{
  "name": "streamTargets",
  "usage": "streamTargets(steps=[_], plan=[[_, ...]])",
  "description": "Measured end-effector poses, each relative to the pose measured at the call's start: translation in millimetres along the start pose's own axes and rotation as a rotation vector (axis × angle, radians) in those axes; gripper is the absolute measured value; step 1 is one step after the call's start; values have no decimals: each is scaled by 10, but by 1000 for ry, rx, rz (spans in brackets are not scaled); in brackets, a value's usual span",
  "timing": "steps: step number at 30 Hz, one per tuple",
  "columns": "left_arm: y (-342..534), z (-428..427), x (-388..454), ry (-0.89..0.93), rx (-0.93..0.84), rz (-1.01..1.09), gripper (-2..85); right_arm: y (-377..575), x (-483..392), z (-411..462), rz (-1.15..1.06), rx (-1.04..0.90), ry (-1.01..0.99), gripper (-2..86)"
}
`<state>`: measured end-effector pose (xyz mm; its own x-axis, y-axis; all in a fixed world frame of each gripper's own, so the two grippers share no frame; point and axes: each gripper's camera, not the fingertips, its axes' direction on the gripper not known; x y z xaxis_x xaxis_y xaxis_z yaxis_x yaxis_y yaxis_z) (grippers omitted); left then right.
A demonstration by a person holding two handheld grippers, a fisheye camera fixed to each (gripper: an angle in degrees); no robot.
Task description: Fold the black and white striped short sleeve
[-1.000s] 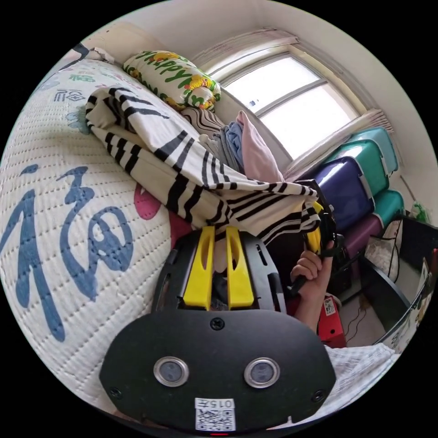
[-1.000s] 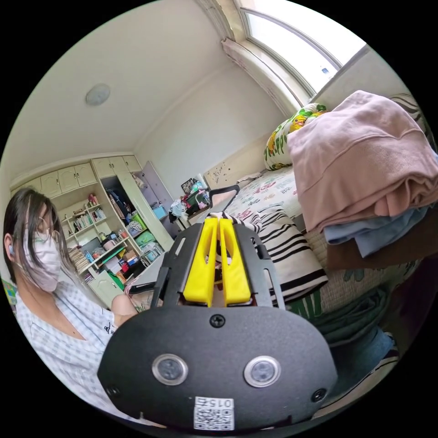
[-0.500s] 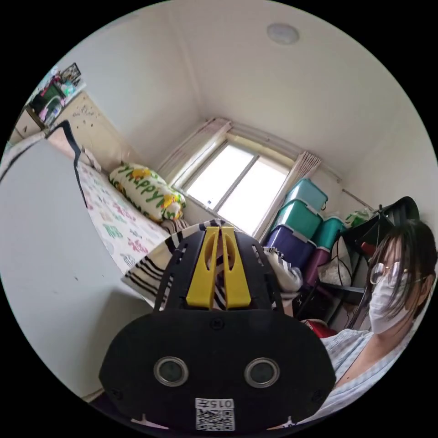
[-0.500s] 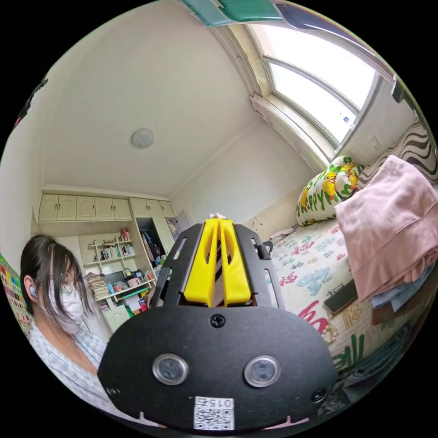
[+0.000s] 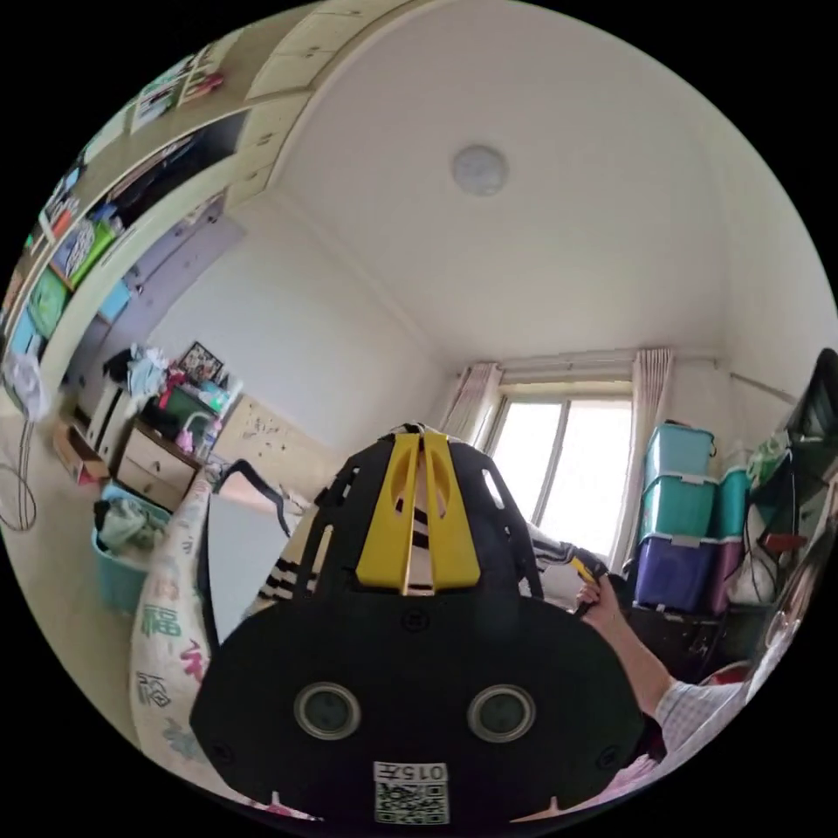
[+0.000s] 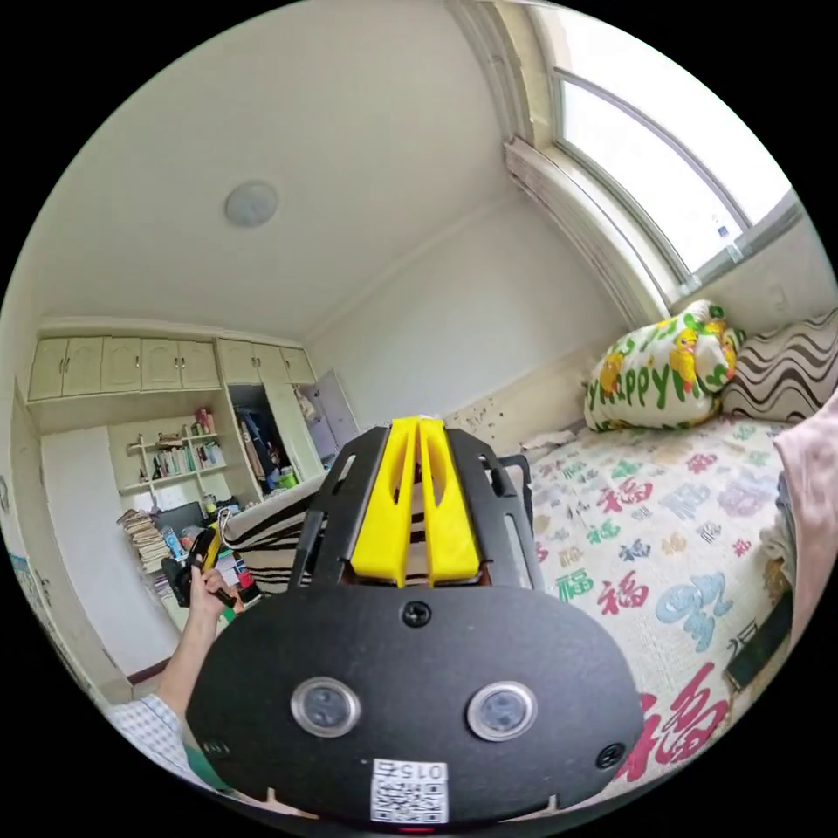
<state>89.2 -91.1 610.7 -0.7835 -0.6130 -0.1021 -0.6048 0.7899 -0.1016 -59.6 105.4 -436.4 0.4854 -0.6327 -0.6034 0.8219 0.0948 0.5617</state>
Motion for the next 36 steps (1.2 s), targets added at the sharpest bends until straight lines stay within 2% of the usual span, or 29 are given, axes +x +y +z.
streamTargets(steps=[2, 4, 6, 8, 9, 11, 15, 18, 20, 23, 27, 31, 36], plan=[[33, -347, 229, 12, -26, 108, -8, 133, -318, -119, -70, 22, -99, -9], [262, -692, 213, 70, -91, 126, -8, 433, -395, -332, -119, -17, -190, -8], [567, -997, 70, 73, -217, 93, -8, 854, -331, -541, -129, -94, -216, -7], [1064, -1274, -265, 63, -454, -2, -8, 1478, -67, -687, -122, -259, -160, -7], [1203, -1316, -344, 84, -516, -27, -8, 1643, 32, -684, -113, -328, -154, -7], [1752, -1474, -541, 119, -649, -130, -8, 2256, 496, -667, 49, -544, -129, -7], [2244, -1455, -517, 50, -840, -150, -8, 2917, 969, -686, 288, -679, -125, -4], [2217, -1498, -370, 66, -776, -129, -8, 3126, 977, -635, 279, -762, -101, -4], [2214, -1410, -237, 56, -837, -104, -8, 3195, 840, -549, 174, -842, -27, -4], [2297, -1339, -75, 0, -930, -64, -7, 3270, 671, -488, 75, -864, 12, -3], [2409, -1435, -9, -63, -944, -110, 0, 3411, 692, -486, 105, -851, 42, -2], [2318, -1843, 21, -119, -780, -210, 66, 3506, 796, -663, 195, -728, 77, 0], [2201, -1802, 445, -209, -663, -117, 105, 3551, 572, -636, 71, -615, 77, 35]])
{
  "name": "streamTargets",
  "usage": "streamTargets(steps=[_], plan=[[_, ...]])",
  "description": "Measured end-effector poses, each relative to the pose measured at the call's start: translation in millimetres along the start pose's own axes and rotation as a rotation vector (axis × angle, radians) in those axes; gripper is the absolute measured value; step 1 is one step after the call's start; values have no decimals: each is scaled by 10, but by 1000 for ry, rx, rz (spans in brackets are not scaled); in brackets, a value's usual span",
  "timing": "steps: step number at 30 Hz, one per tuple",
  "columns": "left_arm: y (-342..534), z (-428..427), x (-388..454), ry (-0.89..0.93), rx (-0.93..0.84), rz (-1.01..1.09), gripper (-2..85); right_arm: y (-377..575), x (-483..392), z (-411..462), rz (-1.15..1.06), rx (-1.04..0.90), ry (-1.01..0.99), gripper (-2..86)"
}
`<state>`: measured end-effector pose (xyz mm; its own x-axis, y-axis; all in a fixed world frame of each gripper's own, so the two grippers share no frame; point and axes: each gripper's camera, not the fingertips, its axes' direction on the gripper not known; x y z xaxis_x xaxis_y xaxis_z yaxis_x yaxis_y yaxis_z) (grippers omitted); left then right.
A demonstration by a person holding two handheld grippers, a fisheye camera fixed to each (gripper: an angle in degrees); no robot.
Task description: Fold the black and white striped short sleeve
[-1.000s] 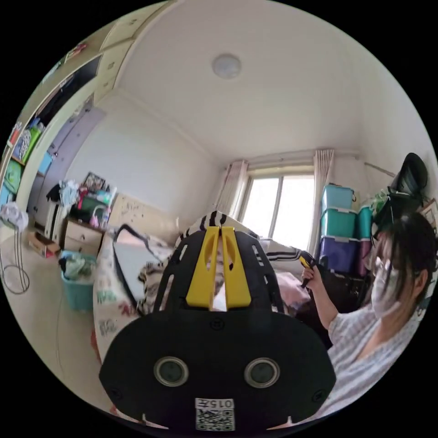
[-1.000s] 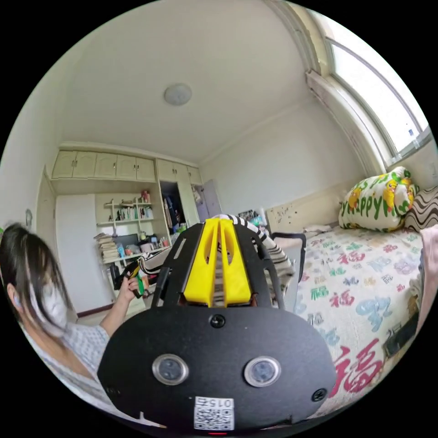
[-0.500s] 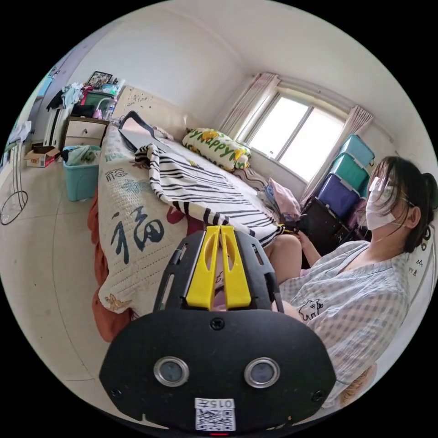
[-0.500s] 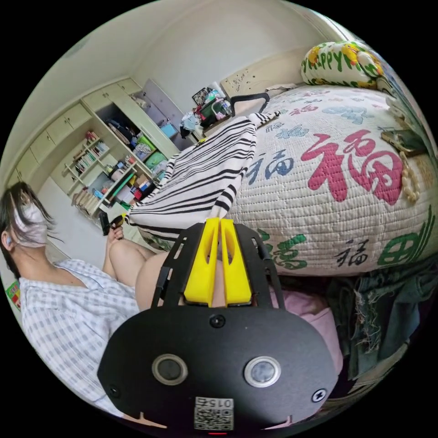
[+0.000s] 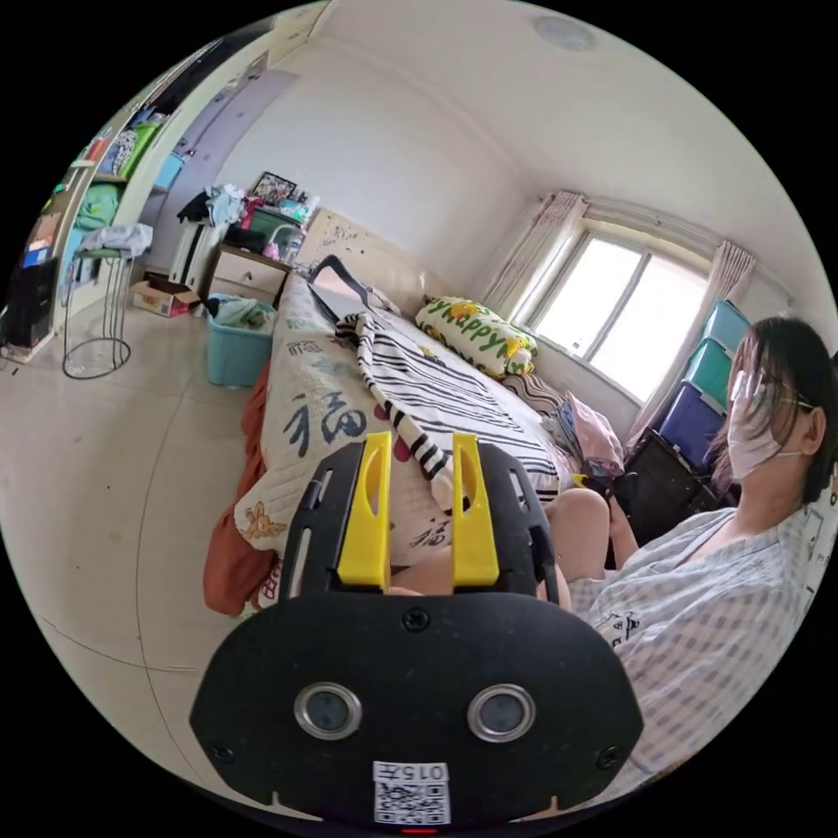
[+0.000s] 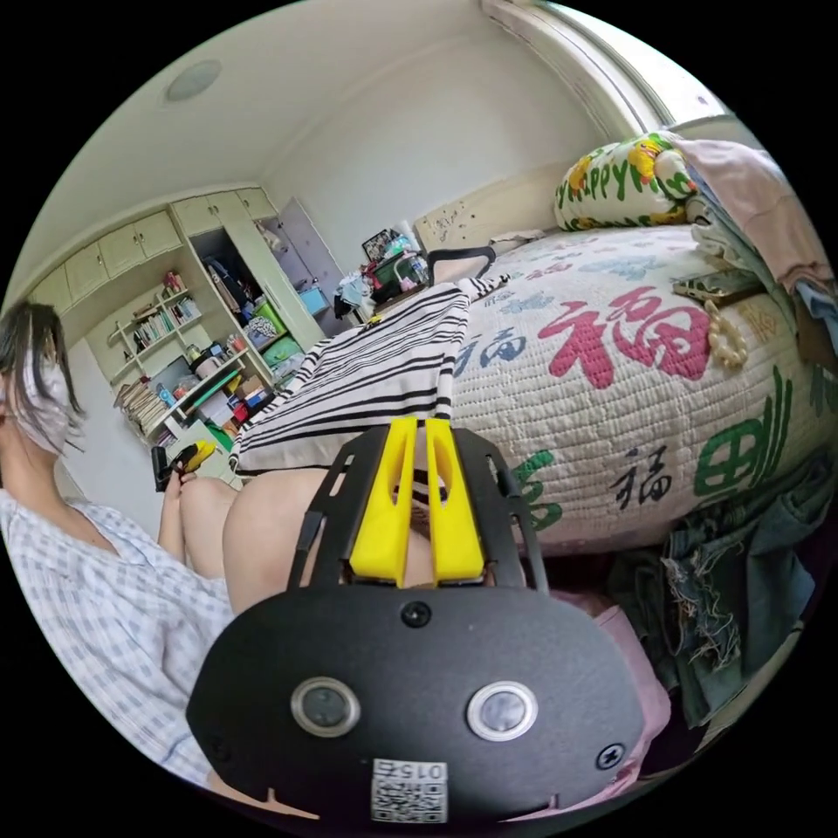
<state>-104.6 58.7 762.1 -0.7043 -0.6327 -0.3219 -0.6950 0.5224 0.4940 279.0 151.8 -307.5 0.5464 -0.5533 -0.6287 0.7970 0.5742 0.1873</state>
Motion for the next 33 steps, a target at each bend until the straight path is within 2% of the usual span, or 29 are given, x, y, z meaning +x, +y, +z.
streamTargets(steps=[2, 6, 10, 13, 20, 25, 33], plan=[[-135, 243, 210, 8, -14, 34, 115, -65, -97, 227, -11, -20, 48, 68], [-285, 546, 515, 35, 1, 117, 99, -121, -158, 560, 14, -58, 31, 70], [-395, 1009, 742, 23, -206, 200, 92, -77, -224, 695, 38, -21, 94, 26], [-369, 1229, 750, -83, -367, 188, 91, -78, -254, 728, 31, -24, 105, 11], [-7, 629, 617, -319, -278, 53, 84, 3, -139, 727, 102, -83, 83, -3], [73, 498, 719, -161, -188, 93, 86, 11, -169, 620, 156, -48, 115, -2], [126, 909, 755, -115, -309, 171, 93, -318, -473, 244, 43, 18, 317, 9]])
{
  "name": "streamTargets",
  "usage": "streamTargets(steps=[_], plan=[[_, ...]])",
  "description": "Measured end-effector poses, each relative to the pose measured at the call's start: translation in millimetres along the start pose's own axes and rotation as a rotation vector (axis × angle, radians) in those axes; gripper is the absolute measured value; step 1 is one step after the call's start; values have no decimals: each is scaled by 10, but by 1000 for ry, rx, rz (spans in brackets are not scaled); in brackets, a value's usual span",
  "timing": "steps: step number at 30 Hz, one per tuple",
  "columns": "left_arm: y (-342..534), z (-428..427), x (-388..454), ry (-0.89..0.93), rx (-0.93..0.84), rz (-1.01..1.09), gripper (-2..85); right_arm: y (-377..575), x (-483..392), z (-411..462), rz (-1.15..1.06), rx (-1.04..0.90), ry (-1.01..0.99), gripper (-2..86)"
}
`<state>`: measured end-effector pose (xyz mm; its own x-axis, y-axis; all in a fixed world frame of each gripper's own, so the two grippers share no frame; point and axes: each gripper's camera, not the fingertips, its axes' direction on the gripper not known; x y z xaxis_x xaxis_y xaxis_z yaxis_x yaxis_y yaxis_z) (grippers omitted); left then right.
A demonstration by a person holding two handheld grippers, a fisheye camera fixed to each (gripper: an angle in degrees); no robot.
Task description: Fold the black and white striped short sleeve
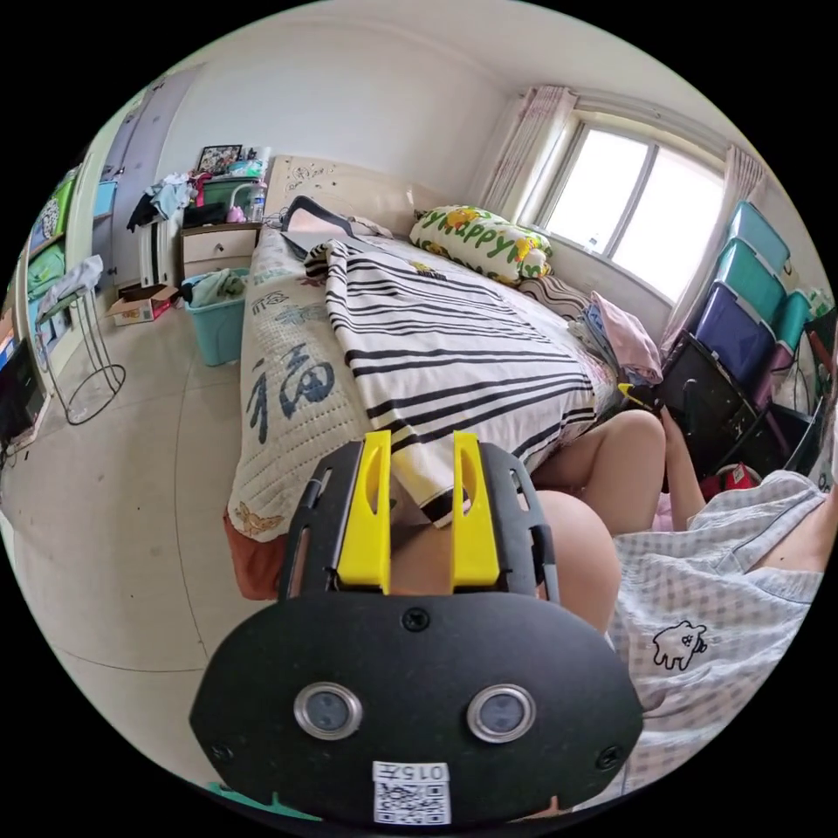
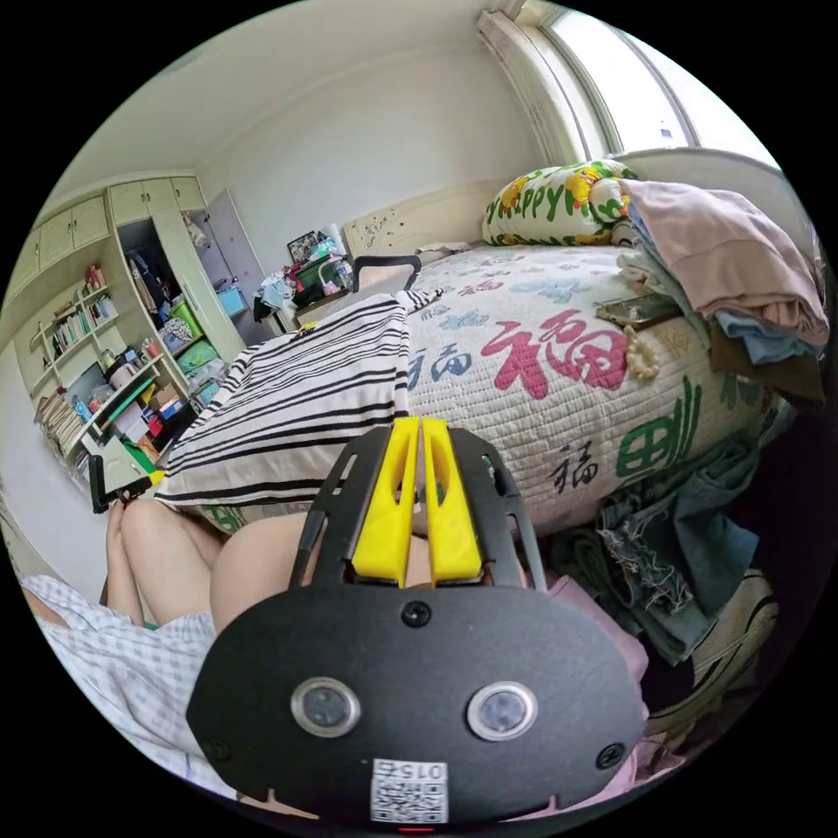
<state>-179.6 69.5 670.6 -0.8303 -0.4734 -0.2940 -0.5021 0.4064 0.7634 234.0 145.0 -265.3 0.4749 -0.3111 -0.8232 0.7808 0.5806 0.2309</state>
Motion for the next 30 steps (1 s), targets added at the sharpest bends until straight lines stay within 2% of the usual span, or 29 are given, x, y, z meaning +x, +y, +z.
streamTargets(steps=[2, 8, 11, 15, 18, 21, 26, 30], plan=[[31, -2, -7, -49, 0, -1, 70, -151, -39, 56, -38, -16, -10, 22], [41, -38, -119, -21, -21, -45, 69, -467, -107, 572, -135, -159, 9, 70], [12, -258, -139, -128, 45, -58, 80, -598, -68, 778, -157, -195, -62, 68], [-248, -437, -233, -135, 91, -58, 86, -700, -19, 905, -208, -214, -115, 39], [-728, -376, -338, -103, 81, -20, 94, -792, 49, 907, -250, -226, -183, 7], [-1367, -153, -491, -156, 73, 18, 103, -1026, 181, 867, -253, -233, -230, 6], [-2587, 516, -1159, -57, 116, -86, 117, -2045, 466, 832, -159, -22, -158, 34], [-3215, 1159, -1563, -31, 50, -160, 127, -2993, 516, 1394, -114, -60, -158, 78]])
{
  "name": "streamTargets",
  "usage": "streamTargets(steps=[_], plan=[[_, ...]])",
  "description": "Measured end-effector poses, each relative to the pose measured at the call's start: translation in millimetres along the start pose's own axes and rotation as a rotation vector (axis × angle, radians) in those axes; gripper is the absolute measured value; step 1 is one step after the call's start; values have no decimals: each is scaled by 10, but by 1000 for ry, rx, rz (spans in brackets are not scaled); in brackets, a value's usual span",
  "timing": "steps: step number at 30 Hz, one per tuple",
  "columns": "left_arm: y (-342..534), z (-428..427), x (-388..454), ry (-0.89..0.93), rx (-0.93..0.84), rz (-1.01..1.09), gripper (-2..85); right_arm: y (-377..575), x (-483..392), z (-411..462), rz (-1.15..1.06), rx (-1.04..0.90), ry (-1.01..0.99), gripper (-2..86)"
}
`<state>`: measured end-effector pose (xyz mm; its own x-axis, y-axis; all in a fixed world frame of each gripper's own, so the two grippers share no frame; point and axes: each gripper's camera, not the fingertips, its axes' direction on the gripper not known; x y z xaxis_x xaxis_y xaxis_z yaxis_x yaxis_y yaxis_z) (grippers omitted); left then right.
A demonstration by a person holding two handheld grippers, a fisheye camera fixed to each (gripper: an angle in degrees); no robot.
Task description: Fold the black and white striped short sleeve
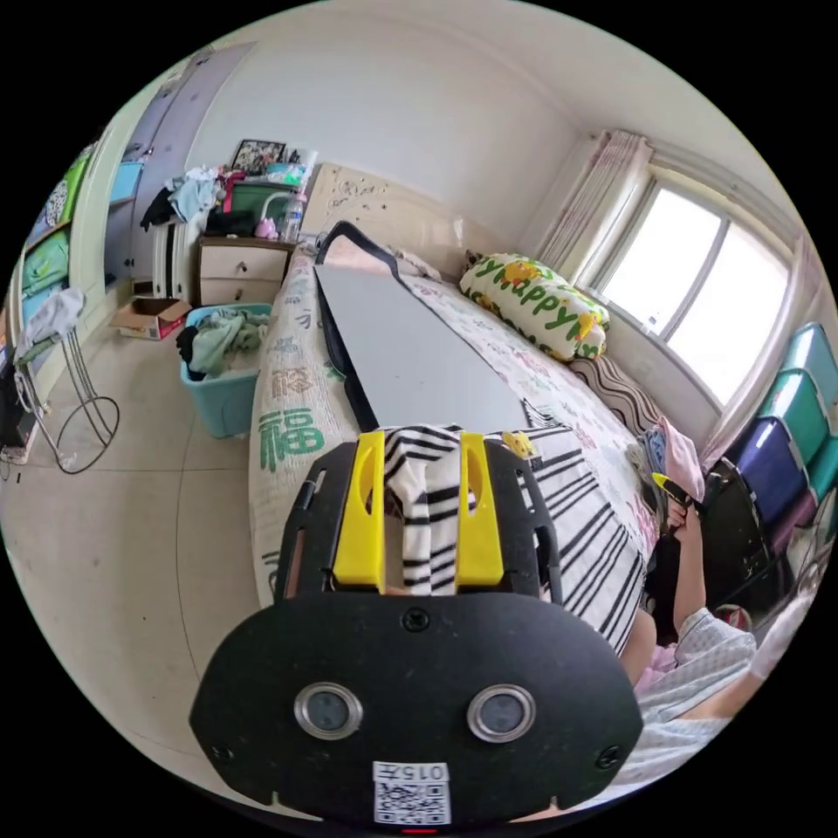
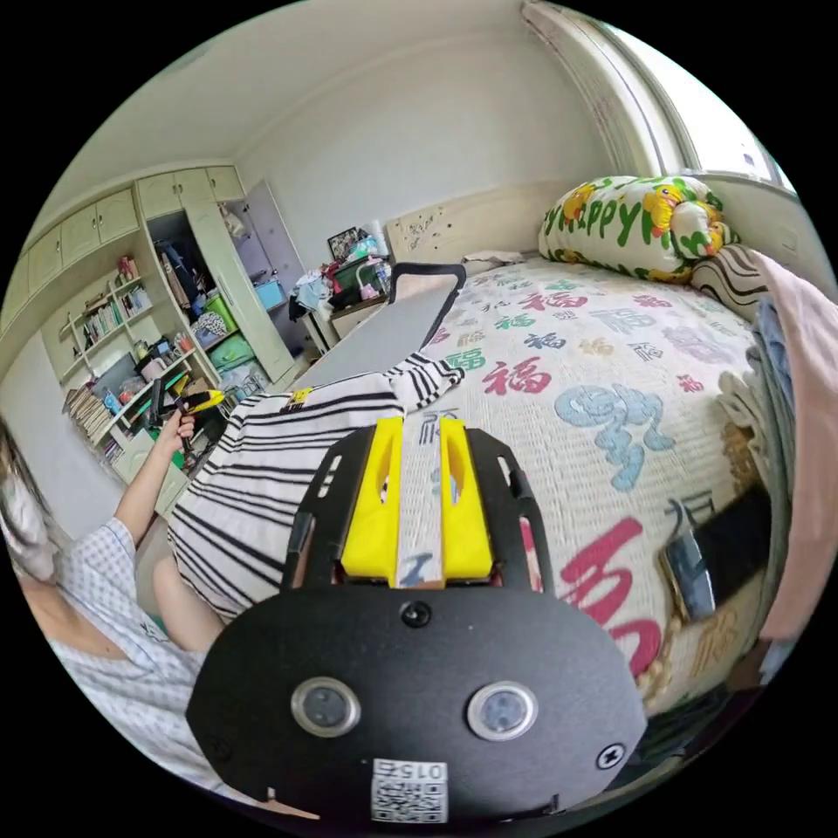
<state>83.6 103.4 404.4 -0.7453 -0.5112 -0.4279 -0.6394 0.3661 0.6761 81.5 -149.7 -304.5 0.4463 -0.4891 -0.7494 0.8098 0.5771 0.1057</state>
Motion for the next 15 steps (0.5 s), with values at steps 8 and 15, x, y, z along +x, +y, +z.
streamTargets(steps=[8, 15], plan=[[-474, 1193, -314, -4, -232, -11, 83, -1572, 406, 1995, 132, -307, 26, 107], [-412, 1159, -457, 20, -287, 63, 5, -1857, 230, 2577, -36, -466, 117, 33]])
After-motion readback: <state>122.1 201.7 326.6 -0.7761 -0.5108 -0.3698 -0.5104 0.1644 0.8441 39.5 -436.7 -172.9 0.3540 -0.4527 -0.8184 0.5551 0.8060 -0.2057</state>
